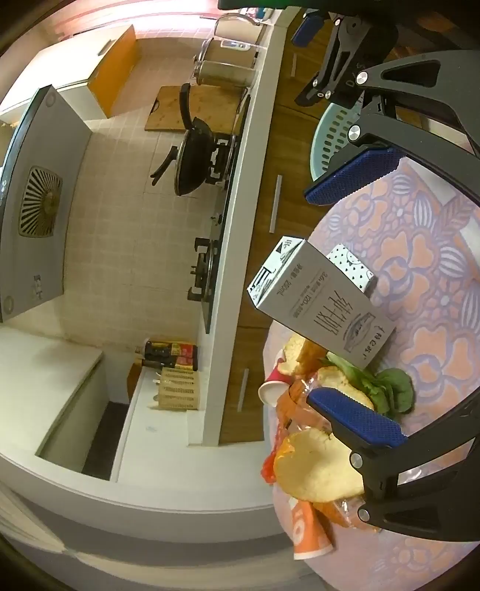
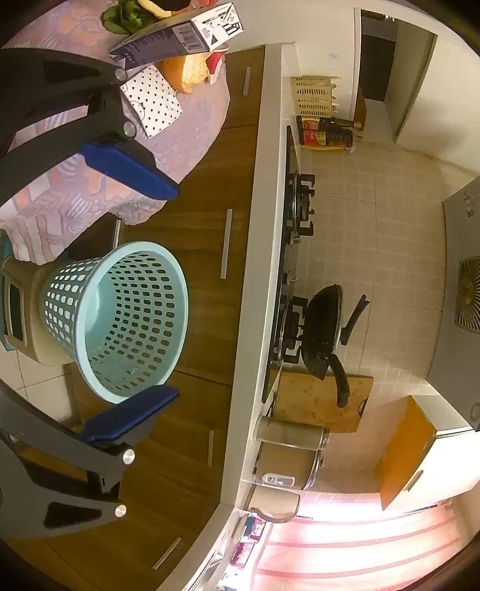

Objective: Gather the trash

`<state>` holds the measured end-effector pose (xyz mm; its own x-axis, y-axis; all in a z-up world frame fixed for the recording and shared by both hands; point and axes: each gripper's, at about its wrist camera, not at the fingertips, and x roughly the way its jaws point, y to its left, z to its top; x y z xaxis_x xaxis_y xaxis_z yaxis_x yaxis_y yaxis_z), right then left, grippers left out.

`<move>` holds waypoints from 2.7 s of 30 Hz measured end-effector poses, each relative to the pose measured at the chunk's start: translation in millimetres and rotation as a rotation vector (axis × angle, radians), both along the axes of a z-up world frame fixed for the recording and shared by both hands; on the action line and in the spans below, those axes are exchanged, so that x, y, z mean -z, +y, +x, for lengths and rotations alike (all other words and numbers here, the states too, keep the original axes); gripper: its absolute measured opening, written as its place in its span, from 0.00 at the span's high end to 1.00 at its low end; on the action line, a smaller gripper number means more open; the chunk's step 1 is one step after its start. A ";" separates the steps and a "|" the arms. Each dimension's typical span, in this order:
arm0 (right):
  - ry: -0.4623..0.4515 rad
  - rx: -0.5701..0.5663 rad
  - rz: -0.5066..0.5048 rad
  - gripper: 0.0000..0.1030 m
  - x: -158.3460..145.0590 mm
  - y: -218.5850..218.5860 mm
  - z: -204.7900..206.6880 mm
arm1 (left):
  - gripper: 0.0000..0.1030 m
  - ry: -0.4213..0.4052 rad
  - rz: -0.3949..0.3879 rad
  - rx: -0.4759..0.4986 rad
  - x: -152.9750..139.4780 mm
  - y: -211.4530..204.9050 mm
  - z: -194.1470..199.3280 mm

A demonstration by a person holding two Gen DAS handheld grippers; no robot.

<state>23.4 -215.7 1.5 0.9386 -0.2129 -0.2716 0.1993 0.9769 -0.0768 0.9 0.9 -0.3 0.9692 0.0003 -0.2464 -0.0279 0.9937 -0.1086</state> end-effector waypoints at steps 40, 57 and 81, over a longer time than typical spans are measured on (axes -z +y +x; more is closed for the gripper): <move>0.004 -0.036 -0.018 0.07 5.2 -15.9 -3.5 | 0.07 0.040 0.083 -0.014 5.4 -12.3 9.3; -0.014 -0.116 -0.049 0.16 1.6 -2.5 -8.9 | 0.07 0.023 0.077 -0.025 4.2 -10.7 4.5; 0.080 -0.887 0.008 0.23 -33.6 86.0 22.3 | 0.17 0.291 -0.035 0.079 -21.1 169.2 33.4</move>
<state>45.8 -129.8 35.2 0.7349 0.5856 -0.3420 -0.6368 0.7694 -0.0509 34.3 170.0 20.7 0.8544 -0.0852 -0.5125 0.0140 0.9899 -0.1411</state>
